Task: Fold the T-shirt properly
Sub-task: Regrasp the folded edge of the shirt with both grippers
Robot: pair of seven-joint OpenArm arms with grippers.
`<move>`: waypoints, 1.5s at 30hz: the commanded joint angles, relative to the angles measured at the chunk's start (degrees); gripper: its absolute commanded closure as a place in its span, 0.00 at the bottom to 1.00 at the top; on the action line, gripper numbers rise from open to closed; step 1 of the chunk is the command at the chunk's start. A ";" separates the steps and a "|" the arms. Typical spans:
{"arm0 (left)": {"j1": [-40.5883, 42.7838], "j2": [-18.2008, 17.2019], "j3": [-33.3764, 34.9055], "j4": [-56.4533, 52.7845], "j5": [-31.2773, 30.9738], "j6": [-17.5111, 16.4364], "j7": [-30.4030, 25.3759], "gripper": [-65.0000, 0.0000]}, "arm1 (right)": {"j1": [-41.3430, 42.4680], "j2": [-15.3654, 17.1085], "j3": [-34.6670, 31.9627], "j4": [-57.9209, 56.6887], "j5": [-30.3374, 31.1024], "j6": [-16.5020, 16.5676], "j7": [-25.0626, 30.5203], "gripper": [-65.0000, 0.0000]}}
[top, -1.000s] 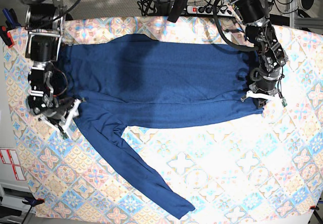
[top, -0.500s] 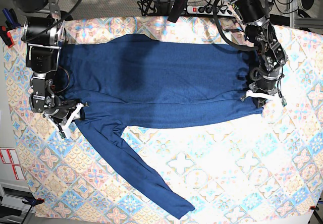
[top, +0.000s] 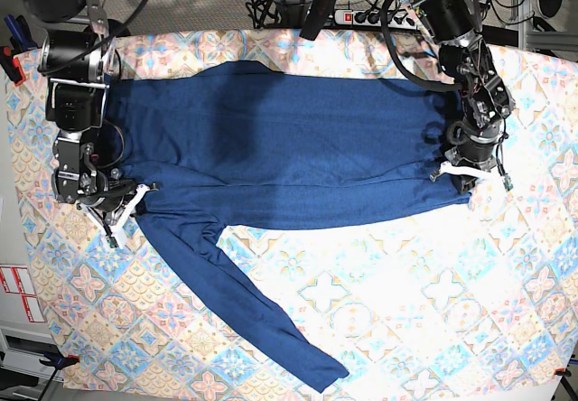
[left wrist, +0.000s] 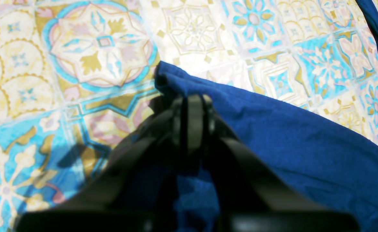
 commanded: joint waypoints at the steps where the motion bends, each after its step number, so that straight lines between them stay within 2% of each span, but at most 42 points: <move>1: -0.80 -0.46 0.09 1.05 -0.58 -0.25 -1.26 1.00 | 0.87 0.69 0.26 2.16 -0.30 0.44 -1.02 0.99; 4: -0.80 -0.46 0.09 1.05 -0.58 -0.25 -1.26 1.00 | -1.42 1.04 0.70 7.96 -0.13 0.44 -1.81 0.99; 6: -0.80 -0.46 0.09 1.05 -0.58 -0.25 -1.26 1.00 | -4.23 1.04 3.51 12.88 1.63 1.14 -4.09 0.99; 9: -0.80 -0.55 0.09 1.05 -0.67 -0.25 -1.26 1.00 | -6.69 1.04 8.87 20.18 5.33 6.06 -9.37 0.99; 10: -0.80 -0.55 0.09 1.05 -0.67 -0.25 -1.26 1.00 | -7.22 1.04 10.90 22.20 6.03 6.81 -11.65 0.99; 13: -0.71 -0.55 0.09 1.14 -0.67 -0.25 -1.26 1.00 | -9.07 0.86 15.38 26.77 6.12 6.81 -15.96 0.99; 17: -0.36 -0.55 0.09 1.23 -0.67 -0.34 -1.26 1.00 | -14.25 0.77 18.98 34.95 6.20 6.81 -18.69 0.99; 23: 0.87 -0.81 0.09 1.49 -0.67 -2.63 -1.17 1.00 | -21.55 0.69 19.69 45.85 6.29 6.81 -21.59 0.99; 27: 1.66 -0.99 0.00 1.49 -0.67 -2.63 -1.17 1.00 | -24.54 0.60 19.42 49.89 6.29 6.81 -20.97 0.99; 31: 1.40 -0.99 0.00 1.32 -0.67 -2.63 -1.17 1.00 | -21.90 0.60 19.16 48.49 6.12 6.81 -17.45 0.94; 37: 1.22 -0.72 0.00 1.23 -0.67 -2.63 -1.17 1.00 | -11.35 0.86 15.20 32.66 6.03 6.81 -15.87 0.65; 39: 1.22 -0.81 0.00 1.23 -0.67 -2.63 -1.17 1.00 | -8.27 0.95 13.62 27.74 5.94 6.81 -15.78 0.59; 43: 1.22 -0.99 0.00 1.23 -0.67 -2.63 -1.17 1.00 | -2.82 1.04 10.19 18.51 5.94 6.81 -15.17 0.56; 45: 1.22 -0.99 0.00 1.23 -0.67 -2.63 -1.17 1.00 | -1.15 1.04 7.99 14.73 5.94 6.81 -12.80 0.56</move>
